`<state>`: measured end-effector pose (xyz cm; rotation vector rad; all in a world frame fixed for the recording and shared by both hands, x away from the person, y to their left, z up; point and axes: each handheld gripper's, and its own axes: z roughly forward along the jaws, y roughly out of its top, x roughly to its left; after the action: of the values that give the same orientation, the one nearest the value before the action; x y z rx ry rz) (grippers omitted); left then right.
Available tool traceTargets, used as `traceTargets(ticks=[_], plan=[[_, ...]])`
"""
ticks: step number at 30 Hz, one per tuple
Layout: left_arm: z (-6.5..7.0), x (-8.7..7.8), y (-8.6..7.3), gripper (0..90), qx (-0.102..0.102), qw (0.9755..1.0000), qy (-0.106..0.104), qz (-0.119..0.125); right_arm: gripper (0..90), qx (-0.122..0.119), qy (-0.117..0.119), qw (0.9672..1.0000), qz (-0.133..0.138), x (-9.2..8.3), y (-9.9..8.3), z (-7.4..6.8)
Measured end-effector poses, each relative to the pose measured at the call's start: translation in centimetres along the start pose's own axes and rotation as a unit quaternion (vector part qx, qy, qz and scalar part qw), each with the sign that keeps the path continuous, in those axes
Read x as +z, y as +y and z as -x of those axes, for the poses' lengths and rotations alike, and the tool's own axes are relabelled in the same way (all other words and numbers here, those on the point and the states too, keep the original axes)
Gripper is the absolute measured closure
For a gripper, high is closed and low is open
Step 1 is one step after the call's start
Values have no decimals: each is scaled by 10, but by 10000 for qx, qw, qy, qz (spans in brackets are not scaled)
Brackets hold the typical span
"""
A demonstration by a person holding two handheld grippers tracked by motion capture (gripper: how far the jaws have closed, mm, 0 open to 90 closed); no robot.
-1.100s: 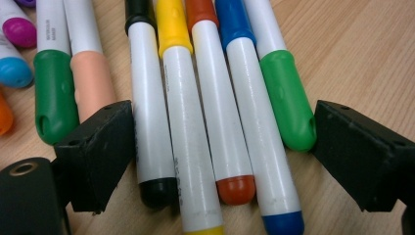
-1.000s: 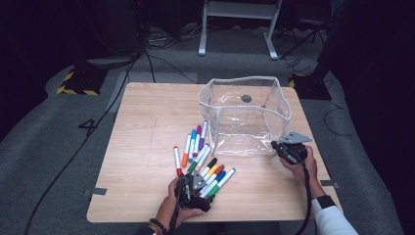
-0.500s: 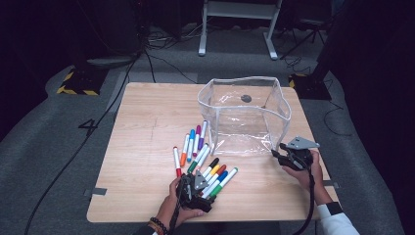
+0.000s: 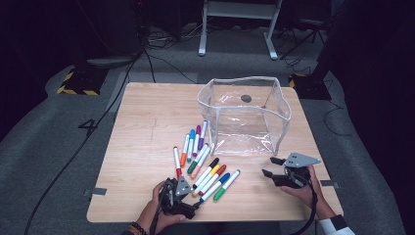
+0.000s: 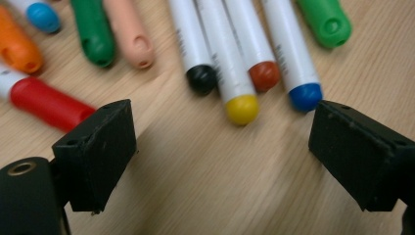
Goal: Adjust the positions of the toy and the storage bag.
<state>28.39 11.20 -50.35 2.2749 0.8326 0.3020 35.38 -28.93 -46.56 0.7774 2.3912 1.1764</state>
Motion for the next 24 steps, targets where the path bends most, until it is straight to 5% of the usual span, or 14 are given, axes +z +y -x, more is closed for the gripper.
traceTargets(ticks=[4,9,14,24], plan=[[-6,0,-2,105,-84,9999,89,46,362,-539,585,9968,-76,17,9,-27],[-7,2,1,93,-78,9999,69,49,335,-1319,1210,9833,-316,39,16,-66],[-7,2,1,93,-56,10000,63,37,328,-1607,1497,9747,-409,53,18,-86],[-16,-1,-2,92,-41,10000,27,42,324,-1773,1739,9681,-343,63,26,-97]])
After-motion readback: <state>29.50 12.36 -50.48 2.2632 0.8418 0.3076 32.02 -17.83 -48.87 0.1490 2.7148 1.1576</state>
